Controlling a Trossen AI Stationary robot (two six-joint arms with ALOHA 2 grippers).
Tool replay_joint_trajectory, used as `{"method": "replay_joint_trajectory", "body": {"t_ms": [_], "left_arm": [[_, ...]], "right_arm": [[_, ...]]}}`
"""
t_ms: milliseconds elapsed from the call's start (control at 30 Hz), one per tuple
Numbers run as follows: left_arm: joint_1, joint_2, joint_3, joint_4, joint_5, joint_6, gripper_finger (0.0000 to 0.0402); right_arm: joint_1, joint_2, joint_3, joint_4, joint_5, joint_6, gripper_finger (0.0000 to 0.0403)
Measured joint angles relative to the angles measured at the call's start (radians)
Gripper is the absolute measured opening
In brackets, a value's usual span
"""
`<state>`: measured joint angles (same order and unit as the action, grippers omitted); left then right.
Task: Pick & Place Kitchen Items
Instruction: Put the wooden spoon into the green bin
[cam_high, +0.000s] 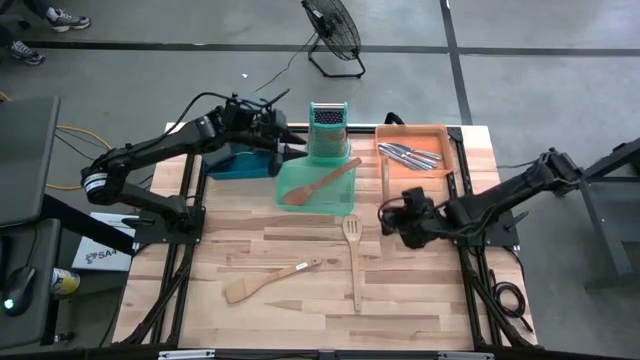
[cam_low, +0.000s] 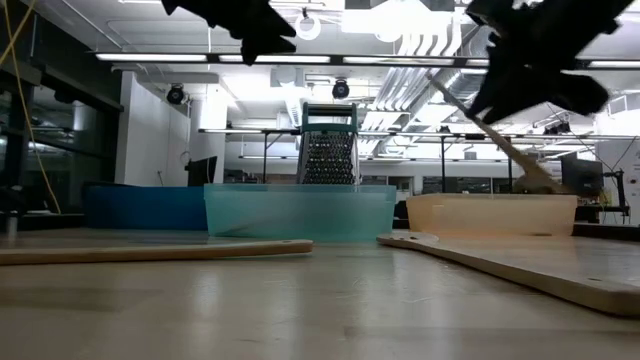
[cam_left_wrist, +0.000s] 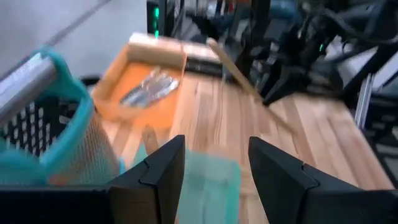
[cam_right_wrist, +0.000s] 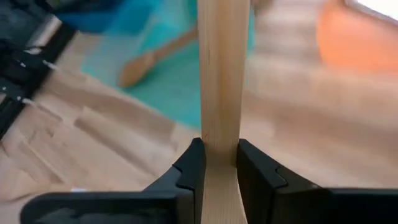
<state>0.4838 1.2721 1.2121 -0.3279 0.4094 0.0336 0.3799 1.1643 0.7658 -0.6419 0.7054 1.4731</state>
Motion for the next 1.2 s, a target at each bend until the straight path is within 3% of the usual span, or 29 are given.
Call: {"method": "replay_joint_trajectory", "body": {"t_ms": [133, 367, 667, 800, 933, 1200], "left_arm": [[-0.009, 0.026, 0.000, 0.096, 0.014, -0.037, 0.0173], [-0.058, 0.090, 0.000, 0.300, 0.026, -0.097, 0.0173], [-0.106, 0.157, 0.000, 0.522, -0.050, -0.235, 0.0173], [-0.104, 0.173, 0.000, 0.584, -0.052, -0.325, 0.0173], [-0.105, 0.172, 0.000, 0.599, -0.052, -0.357, 0.0181], [-0.110, 0.172, 0.000, 0.662, -0.082, -0.405, 0.0291]], "right_arm": [[-0.073, -0.031, 0.001, 0.147, 0.028, -0.291, 0.0063], [-0.219, -0.053, 0.002, 0.475, -0.027, -0.728, 0.0063], [-0.340, -0.052, 0.002, 0.809, -0.135, -1.104, 0.0063], [-0.393, -0.052, 0.002, 0.867, -0.251, -1.161, 0.0063], [-0.441, -0.048, 0.002, 0.865, -0.300, -1.170, 0.0063], [-0.501, -0.004, 0.002, 0.940, -0.436, -1.194, 0.0063]]}}
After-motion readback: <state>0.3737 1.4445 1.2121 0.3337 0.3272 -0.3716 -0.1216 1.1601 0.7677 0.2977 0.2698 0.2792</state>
